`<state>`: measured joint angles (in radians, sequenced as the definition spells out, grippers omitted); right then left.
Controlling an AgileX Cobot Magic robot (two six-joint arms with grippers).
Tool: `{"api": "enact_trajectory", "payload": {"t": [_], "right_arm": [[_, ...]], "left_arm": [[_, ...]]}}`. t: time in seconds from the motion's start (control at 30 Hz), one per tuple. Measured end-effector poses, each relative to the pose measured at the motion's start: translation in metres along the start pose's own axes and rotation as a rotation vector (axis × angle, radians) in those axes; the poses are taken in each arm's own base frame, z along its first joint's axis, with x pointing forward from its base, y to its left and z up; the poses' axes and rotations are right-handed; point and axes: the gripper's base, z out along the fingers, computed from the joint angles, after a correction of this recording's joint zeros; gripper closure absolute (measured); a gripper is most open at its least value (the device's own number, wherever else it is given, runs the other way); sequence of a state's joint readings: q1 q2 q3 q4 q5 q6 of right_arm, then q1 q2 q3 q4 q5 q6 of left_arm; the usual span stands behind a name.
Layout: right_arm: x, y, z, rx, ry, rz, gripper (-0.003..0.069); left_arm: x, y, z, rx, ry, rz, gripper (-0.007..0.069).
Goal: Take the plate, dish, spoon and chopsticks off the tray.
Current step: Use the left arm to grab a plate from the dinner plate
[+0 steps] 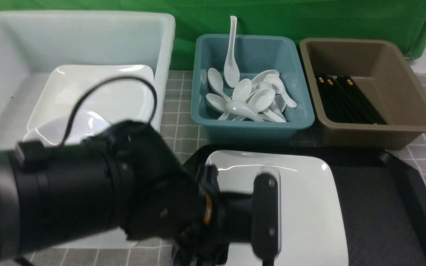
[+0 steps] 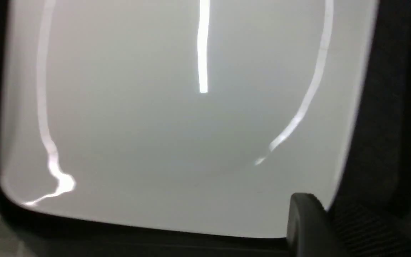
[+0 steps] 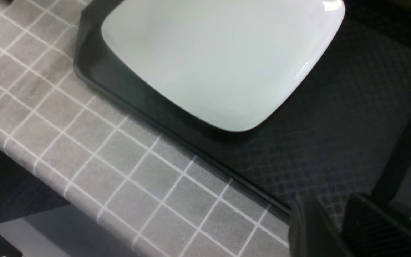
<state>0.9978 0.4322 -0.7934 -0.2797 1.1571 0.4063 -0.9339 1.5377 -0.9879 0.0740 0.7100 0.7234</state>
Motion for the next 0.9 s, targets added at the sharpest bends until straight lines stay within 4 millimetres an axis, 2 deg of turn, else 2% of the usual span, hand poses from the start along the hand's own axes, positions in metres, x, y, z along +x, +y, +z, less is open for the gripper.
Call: {"api": "enact_trajectory", "payload": {"t": [0.03, 0.2, 0.27, 0.4, 0.7, 0.9], "right_arm": [[0.000, 0.001, 0.002, -0.002, -0.004, -0.002, 0.0473], [-0.002, 0.002, 0.002, -0.012, -0.027, -0.002, 0.0470], [-0.002, 0.002, 0.002, -0.014, -0.030, -0.002, 0.0467], [-0.002, 0.002, 0.002, -0.017, -0.033, -0.001, 0.0462], [-0.002, 0.002, 0.002, -0.017, -0.034, 0.000, 0.0461], [-0.003, 0.002, 0.002, -0.019, -0.037, 0.000, 0.0461]], "left_arm": [[0.005, -0.013, 0.010, 0.032, 0.021, 0.057, 0.0392], [0.011, -0.022, 0.028, 0.053, 0.043, 0.094, 0.0194], [0.011, -0.021, 0.034, 0.045, 0.041, 0.106, 0.0160], [0.009, -0.018, 0.043, 0.013, 0.034, 0.148, 0.0145], [0.012, -0.018, 0.066, 0.022, 0.089, 0.223, 0.0193], [0.013, -0.014, 0.070, -0.021, 0.101, 0.271, 0.0195]]}}
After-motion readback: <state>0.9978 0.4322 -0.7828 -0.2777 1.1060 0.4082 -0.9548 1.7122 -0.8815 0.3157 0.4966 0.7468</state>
